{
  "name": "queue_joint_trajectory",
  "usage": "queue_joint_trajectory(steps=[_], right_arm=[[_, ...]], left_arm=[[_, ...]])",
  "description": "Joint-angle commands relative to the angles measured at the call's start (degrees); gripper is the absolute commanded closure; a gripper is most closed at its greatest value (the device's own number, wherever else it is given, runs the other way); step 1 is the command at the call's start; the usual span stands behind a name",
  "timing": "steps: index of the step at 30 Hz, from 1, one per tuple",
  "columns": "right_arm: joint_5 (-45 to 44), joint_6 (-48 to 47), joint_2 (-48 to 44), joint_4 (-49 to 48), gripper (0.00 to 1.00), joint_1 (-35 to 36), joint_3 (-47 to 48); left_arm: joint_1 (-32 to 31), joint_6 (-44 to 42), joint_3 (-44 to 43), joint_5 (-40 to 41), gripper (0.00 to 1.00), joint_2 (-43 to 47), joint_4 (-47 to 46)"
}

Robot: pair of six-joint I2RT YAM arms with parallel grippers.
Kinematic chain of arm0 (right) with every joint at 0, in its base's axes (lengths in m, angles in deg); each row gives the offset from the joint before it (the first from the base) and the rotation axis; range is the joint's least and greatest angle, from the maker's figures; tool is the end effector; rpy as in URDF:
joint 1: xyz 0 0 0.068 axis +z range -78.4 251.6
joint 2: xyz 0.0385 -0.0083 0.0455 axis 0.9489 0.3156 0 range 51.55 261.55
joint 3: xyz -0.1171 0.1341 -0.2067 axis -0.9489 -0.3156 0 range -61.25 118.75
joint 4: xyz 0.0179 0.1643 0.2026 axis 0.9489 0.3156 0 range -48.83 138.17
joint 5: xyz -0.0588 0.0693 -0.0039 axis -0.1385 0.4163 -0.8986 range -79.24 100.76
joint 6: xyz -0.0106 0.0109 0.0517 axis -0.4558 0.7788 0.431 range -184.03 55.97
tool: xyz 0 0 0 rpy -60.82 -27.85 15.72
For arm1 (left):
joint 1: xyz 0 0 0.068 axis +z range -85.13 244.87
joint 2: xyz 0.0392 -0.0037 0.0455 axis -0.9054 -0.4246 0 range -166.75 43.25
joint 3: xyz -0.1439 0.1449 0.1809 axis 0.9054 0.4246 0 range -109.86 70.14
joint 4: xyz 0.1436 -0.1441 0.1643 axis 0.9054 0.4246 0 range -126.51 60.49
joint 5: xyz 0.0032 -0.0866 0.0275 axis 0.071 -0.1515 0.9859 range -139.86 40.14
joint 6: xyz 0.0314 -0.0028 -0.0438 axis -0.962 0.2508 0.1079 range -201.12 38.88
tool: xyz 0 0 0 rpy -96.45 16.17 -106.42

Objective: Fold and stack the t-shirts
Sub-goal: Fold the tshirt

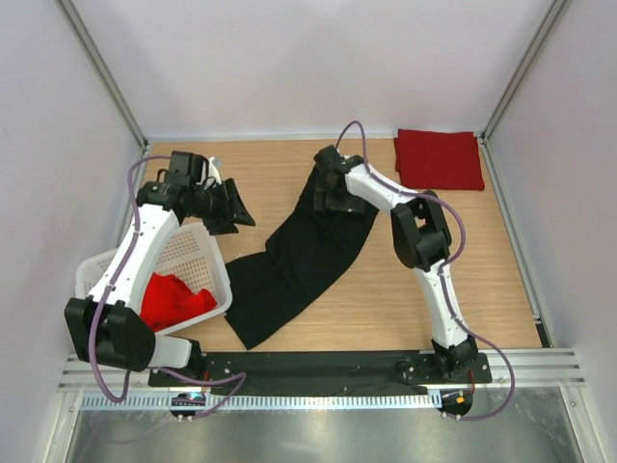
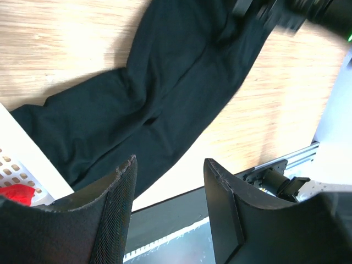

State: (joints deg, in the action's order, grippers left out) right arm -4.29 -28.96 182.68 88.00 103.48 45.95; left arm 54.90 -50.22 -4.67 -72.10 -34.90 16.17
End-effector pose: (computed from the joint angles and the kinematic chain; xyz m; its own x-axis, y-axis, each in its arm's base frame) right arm 0.4106 0.2445 0.1654 -0.9074 0.0891 -0.4107 0.1028 0.9946 -0.0113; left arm 0.2672 -0.0606 0.3287 -0.8902 -0.3261 -0.3181 -0.1032 0.8246 -0.5563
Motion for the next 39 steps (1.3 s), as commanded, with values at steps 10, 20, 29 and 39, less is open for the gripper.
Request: queue_joint_trajectory(steps=[10,20,29,39], right_arm=[[2.5,-31.2,19.8,-2.1,0.02,-10.3,31.5],[-6.6,-16.3,7.9,5.7,0.00,-10.3,35.8],[-2.3,-4.9,-2.0,13.5,0.00,4.1,23.6],[-0.1,-6.8,-1.8,9.6,0.02,21.3,10.9]], left_arm=[[-1.0,0.1,-1.4,-1.8,0.46,-4.4,0.5],[-1.7,2.0,-1.8,-0.6,0.45,-3.5,-1.4],[-1.7,2.2,-3.3,-1.6,0.46,-2.4,-2.1],[-1.7,1.4,-1.8,-1.8,0.46,2.6,-0.5]])
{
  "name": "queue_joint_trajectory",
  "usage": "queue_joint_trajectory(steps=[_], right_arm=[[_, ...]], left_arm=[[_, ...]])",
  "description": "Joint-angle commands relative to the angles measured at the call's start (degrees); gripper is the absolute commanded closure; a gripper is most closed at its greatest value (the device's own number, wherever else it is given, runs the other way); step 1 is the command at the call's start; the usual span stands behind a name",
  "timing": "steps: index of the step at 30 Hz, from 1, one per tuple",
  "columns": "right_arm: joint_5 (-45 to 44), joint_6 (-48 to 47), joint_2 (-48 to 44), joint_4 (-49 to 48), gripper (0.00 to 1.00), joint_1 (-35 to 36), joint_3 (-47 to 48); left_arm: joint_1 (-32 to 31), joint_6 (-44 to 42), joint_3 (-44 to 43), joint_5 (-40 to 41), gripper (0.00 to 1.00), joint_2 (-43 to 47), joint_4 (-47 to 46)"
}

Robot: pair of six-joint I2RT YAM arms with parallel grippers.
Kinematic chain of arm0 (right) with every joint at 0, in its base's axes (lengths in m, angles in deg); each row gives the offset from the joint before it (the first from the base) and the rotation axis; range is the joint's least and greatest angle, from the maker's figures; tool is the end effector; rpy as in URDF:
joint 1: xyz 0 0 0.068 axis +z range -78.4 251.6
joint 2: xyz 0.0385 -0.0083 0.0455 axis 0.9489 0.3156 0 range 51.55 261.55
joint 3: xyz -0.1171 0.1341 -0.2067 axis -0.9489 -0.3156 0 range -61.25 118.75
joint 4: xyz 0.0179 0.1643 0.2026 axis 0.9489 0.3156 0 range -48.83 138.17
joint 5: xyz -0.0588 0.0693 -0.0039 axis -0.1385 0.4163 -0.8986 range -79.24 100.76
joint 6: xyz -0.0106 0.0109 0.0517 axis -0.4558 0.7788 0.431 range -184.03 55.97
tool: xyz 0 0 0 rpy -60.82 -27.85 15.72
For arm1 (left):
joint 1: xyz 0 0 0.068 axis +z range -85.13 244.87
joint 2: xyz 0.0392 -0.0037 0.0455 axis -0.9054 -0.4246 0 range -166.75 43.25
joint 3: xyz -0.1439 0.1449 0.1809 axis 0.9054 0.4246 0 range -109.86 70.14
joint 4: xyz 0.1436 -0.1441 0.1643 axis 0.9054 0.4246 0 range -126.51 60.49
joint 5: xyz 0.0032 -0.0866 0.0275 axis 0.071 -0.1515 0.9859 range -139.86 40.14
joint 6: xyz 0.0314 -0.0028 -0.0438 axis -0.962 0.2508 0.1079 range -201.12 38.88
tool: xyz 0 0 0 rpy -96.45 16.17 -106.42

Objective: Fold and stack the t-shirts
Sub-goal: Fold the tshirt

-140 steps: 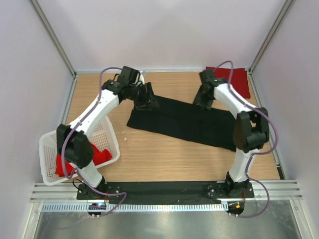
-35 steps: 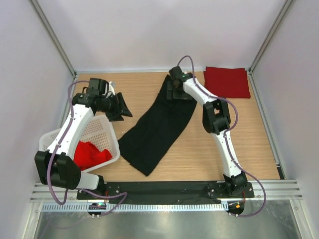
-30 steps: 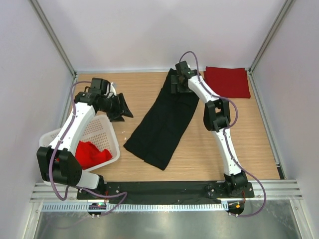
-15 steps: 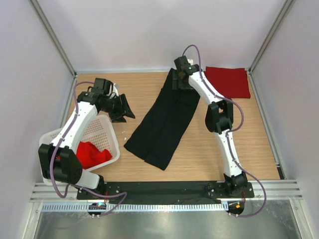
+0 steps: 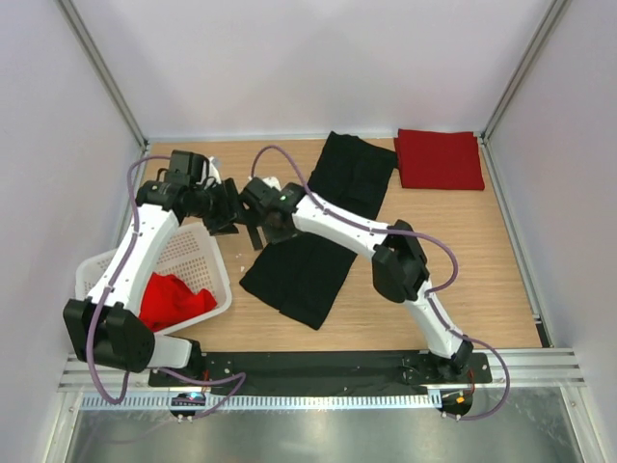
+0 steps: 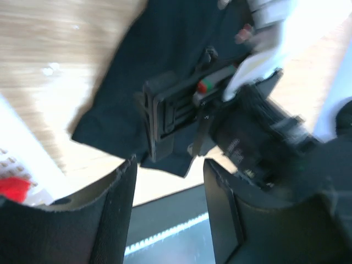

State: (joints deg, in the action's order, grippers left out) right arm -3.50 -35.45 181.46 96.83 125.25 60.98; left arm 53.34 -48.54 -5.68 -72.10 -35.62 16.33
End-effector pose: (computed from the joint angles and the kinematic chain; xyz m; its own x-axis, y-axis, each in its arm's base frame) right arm 0.2969 0.3887 0.2457 -0.8072 -0.3146 -0.4994 -0.3745 0.9270 0.0213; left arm 0.2686 -0.0685 0.3307 -0.8953 -0.3260 -0.3035 -0.1058 0.8176 -0.5660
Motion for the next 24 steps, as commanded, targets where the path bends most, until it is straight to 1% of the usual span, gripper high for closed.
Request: queue_joint_trajectory(steps=[1,2,4,5,7,8,9,11,13,14,16,17,18,20,21,22,24], right_arm=[[-1.0,-0.8,-2.7,-1.7,0.03,0.1,-7.0],[-0.8,-0.9,-3.8,-3.2,0.04,0.5,-13.0],[-0.3,-1.6,-7.2,-6.8,0.05,1.5,-18.9],[-0.8,-2.0,-8.1,-7.2,0.06,1.7,-23.7],[-0.3,-3.2,-11.3,-9.5,0.07,1.9,-29.0],[1.2,-3.7,-12.4,-10.7,0.07,1.9,-34.3],[1.3,-4.1,-13.2,-11.6,0.07,1.8,-36.5],[1.6,-4.7,-15.3,-12.4,0.07,1.9,-42.2],[1.9,-4.9,-17.4,-13.0,0.08,1.8,-46.2],[1.9,-4.8,-18.5,-12.7,0.08,1.9,-49.7],[2.2,-4.1,-22.8,-10.6,0.08,1.7,-52.3],[1.9,-3.8,-24.4,-10.2,0.08,1.8,-55.3],[1.9,-3.7,-29.2,-10.4,0.08,1.7,-56.9],[2.2,-3.6,-33.9,-10.0,0.08,1.8,-61.0],[2.6,-4.0,-36.1,-9.7,0.08,1.8,-61.8],[2.7,-4.3,-40.8,-10.0,0.07,1.8,-62.5],[0.8,-4.8,-44.5,-11.4,0.04,0.5,-62.4]], left_arm=[[-0.2,-0.3,-0.4,-1.7,0.46,4.4,-0.5],[-0.1,-0.2,0.0,-1.6,0.47,5.1,-0.3],[-0.1,-0.1,1.4,-1.6,0.46,6.3,-0.4],[-0.1,0.3,2.0,-1.7,0.47,7.2,-0.4],[-0.1,0.8,3.3,-1.6,0.47,7.9,-0.2],[-0.1,1.3,3.6,-1.1,0.47,8.6,-0.1],[-0.1,2.2,4.0,-0.4,0.48,9.3,-0.2],[-0.1,2.7,3.3,1.0,0.48,10.0,0.4],[0.0,2.1,1.3,4.0,0.48,9.6,1.8],[0.3,2.2,0.2,4.7,0.48,9.0,2.5],[0.8,2.7,-2.3,6.0,0.48,7.2,3.8],[0.8,3.2,-2.2,6.1,0.47,7.1,3.1],[0.8,3.7,-1.9,6.1,0.47,7.1,2.0],[0.8,4.9,-2.0,6.2,0.46,6.9,0.3],[0.8,5.0,-2.2,5.9,0.46,6.5,0.4],[0.8,4.5,-2.5,6.2,0.47,6.3,1.0],[0.8,4.0,-2.6,7.1,0.46,6.4,1.5]])
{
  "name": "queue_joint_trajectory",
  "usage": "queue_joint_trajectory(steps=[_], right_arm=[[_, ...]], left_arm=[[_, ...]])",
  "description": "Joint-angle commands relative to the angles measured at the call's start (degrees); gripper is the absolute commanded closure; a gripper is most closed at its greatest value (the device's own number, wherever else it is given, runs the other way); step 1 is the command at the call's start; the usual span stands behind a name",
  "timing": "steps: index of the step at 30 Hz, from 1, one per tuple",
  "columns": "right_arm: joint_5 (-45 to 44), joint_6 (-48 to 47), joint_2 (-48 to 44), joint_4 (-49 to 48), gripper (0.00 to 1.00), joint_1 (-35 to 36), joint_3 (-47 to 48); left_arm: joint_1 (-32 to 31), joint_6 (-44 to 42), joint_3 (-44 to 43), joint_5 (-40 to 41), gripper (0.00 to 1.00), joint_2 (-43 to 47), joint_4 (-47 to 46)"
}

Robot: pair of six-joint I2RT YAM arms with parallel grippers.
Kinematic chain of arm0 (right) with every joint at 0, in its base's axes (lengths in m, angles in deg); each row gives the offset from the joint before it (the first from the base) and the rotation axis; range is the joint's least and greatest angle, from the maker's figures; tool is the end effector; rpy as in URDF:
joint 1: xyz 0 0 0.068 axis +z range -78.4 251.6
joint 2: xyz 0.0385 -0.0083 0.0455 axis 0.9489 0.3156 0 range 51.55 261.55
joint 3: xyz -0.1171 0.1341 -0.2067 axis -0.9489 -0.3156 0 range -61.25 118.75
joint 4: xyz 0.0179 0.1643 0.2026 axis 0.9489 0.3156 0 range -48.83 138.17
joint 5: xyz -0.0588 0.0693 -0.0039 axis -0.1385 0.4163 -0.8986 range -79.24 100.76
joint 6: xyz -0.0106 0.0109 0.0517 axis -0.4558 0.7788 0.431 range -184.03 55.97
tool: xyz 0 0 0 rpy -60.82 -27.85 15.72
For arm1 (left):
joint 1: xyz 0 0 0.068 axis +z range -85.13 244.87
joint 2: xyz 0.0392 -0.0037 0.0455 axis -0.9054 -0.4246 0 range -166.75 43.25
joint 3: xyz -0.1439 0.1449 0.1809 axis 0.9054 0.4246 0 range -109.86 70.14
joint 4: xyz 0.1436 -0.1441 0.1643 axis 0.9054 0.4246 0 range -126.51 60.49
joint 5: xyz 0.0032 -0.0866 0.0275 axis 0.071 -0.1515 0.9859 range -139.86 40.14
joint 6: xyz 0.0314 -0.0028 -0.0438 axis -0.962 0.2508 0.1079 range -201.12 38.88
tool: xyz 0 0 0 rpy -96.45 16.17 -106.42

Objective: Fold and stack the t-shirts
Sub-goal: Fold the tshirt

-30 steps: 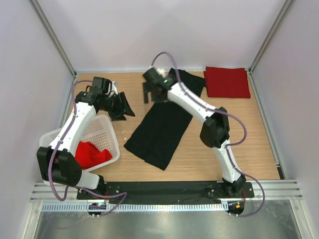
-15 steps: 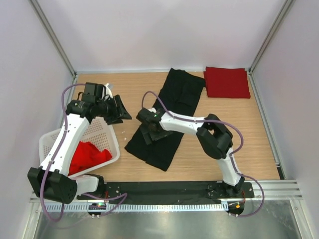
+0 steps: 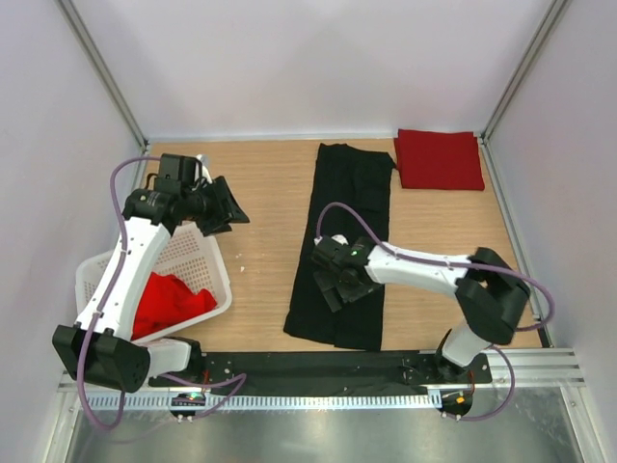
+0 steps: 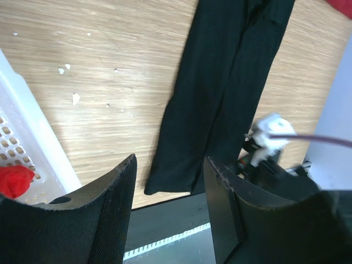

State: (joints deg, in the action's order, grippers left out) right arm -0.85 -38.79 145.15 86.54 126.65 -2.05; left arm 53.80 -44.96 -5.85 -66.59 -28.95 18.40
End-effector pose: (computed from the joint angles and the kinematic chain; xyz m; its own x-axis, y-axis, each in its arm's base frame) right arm 0.1732 0.2354 0.1809 -0.8436 -0.4778 -0.2452 -0.4672 0.8781 -0.1035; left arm 0.2411 -0.0575 0.3566 -0.8301 -0.4133 -0.3743 -0.1593 0.8190 -0.5512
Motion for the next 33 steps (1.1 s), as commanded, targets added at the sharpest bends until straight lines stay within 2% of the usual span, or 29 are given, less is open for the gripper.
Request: queue_joint_trajectory(steps=[1,2,3,4,7,8,10,16,19,25,29,33], right_arm=[[-2.8,-2.1,-10.3,-1.6,0.01,-2.6,2.9],[-3.1,-1.8,-10.5,-1.9,0.00,-4.6,4.6],[-3.2,-1.3,-10.1,-2.7,0.00,-10.6,6.5],[-3.9,-0.5,-9.1,-2.7,0.00,-13.2,8.7],[-8.0,1.7,-0.8,-1.8,0.00,-22.0,19.9],[-8.6,2.2,4.7,-1.4,0.00,-23.3,26.6],[-8.9,2.0,10.3,-1.4,0.00,-26.5,33.1],[-8.9,-2.8,32.0,-0.3,0.05,-30.2,61.2],[-9.6,-6.0,39.7,-1.2,0.09,-30.9,68.7],[-8.2,-12.4,47.3,-7.6,0.14,-31.8,71.3],[-3.8,-14.6,54.0,-8.2,0.15,-31.8,75.8],[1.8,-14.5,59.3,-9.9,0.21,-30.3,81.9]], left_arm=[[0.3,0.2,-2.4,2.2,0.46,-0.3,-0.3],[0.4,-0.1,-2.4,2.4,0.46,-0.4,0.0],[0.3,-0.1,-2.5,2.2,0.46,-0.4,0.5],[0.3,-0.1,-2.4,2.1,0.47,-0.5,0.4],[0.3,0.1,-2.2,0.8,0.46,-0.9,0.0],[0.3,0.1,-2.2,0.4,0.46,-1.2,-0.1],[0.3,0.1,-1.6,-0.7,0.46,-1.2,-0.8],[0.3,-0.3,1.1,-1.5,0.47,-0.4,-2.5],[0.3,-0.4,1.6,-1.8,0.47,-0.5,-2.7],[0.3,0.6,3.3,-1.1,0.47,-1.2,-3.6],[0.3,2.0,4.4,-0.8,0.47,-2.9,-5.3],[0.3,3.4,4.3,-0.7,0.47,-5.6,-7.4]])
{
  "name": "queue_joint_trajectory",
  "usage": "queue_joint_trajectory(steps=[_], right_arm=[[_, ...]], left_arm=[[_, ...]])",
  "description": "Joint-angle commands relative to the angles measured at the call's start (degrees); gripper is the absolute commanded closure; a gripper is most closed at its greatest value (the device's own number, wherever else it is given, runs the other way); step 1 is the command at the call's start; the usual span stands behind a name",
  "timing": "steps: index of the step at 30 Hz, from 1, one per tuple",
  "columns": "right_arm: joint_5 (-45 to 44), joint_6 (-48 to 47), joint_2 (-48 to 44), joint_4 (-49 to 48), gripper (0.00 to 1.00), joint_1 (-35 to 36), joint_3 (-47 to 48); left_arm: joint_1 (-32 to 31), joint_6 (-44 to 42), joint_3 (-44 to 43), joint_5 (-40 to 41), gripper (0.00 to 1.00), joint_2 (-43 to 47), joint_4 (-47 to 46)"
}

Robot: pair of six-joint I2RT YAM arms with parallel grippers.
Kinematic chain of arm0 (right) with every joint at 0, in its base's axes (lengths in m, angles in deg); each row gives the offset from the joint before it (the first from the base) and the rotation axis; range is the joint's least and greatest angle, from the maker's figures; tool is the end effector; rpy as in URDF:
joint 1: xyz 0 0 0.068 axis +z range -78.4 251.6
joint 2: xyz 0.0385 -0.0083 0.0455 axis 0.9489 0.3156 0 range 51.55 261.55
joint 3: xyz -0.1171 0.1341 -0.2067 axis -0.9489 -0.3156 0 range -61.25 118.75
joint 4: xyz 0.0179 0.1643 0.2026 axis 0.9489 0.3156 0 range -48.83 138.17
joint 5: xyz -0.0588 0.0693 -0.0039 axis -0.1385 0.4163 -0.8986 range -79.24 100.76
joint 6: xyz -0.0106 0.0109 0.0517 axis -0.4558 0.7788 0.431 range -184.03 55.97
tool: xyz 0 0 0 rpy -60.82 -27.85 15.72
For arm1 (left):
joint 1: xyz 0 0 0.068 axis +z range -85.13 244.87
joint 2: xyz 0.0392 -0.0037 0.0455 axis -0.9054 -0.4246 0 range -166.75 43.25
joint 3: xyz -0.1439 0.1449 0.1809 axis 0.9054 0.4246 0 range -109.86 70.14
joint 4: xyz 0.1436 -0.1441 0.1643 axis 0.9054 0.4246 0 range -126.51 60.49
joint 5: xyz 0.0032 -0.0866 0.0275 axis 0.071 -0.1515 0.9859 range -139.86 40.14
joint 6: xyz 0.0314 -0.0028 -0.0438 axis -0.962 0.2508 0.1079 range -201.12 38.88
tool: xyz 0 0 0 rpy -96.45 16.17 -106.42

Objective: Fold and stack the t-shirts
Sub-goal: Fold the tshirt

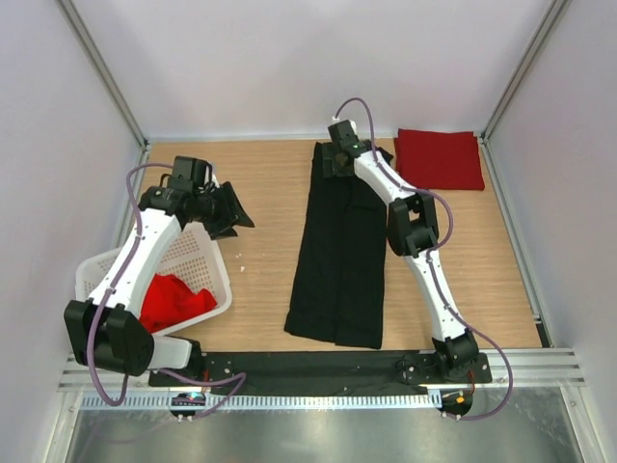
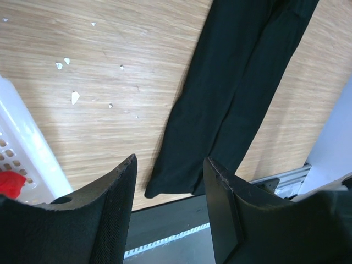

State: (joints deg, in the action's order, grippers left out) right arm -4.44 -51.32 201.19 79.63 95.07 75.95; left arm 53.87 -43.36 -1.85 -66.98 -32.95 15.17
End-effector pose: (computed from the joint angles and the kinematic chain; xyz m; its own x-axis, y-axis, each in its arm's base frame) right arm 0.5251 0.2179 0.1686 -0.7455 -0.0922 -0.6601 -0.0702 0.9957 -0.0598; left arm 0.2595 -0.0610 0.3221 -0.8536 -0.4302 -0.2938 -0.2255 0.8135 -0.5360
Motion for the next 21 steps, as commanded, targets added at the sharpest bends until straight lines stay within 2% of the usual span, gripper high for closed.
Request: queue_joint_trajectory(steps=[1,6,14,19,21], right_arm=[[6.1,-1.4,3.8,-3.6,0.22,2.2,5.5],[9.0,2.4,3.7,-6.5,0.19,4.0,7.2],[9.3,5.6,-2.0,-8.8,0.12,-0.1,7.4],[9.8,8.5,-7.9,-3.6,0.11,-1.8,9.9],[10.1,8.3,-10.5,1.2,0.10,-1.8,7.9]], left_arm=[[0.3,2.1,0.2,-0.2,0.47,-2.2,-4.7],[0.2,2.8,-1.7,-0.6,0.48,-7.8,-6.8],[-0.2,2.8,-6.2,-2.8,0.48,-13.4,-7.9],[-2.3,2.0,-6.1,-6.6,0.42,-15.2,-7.9],[-5.0,0.3,-5.4,-7.0,0.42,-15.3,-6.4]])
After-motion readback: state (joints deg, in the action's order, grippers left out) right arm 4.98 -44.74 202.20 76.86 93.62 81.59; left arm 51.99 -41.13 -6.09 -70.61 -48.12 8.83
